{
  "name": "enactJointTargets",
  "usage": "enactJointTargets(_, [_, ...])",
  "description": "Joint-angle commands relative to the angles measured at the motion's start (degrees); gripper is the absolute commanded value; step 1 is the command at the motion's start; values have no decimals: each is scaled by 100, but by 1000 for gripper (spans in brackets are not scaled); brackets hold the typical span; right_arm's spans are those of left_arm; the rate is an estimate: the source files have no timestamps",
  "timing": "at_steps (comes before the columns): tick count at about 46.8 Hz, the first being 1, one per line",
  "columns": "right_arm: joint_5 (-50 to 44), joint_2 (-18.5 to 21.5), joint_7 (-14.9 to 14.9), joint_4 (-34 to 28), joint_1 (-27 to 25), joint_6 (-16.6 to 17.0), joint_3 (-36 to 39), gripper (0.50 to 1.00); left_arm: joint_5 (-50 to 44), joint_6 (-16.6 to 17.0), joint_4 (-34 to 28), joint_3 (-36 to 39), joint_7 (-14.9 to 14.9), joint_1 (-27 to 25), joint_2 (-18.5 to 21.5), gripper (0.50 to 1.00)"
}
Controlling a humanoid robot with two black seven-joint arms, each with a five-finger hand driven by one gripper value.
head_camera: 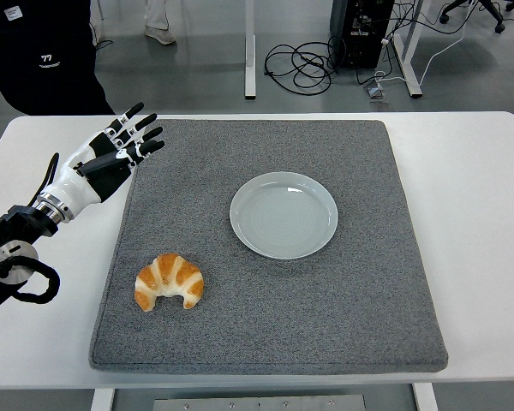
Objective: Place the bread on the plate
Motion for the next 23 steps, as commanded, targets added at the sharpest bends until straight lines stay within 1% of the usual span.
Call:
enactJointTargets(1, [0,0,-1,0,0,0,-7,1000,9,-1,9,9,-1,0,-1,971])
enactJointTargets(5, [0,0,-1,0,0,0,1,1000,9,43,0,18,-1,0,-1,971])
enactJointTargets(23, [0,0,-1,0,0,0,-7,1000,9,43,0,26,-1,9,8,971])
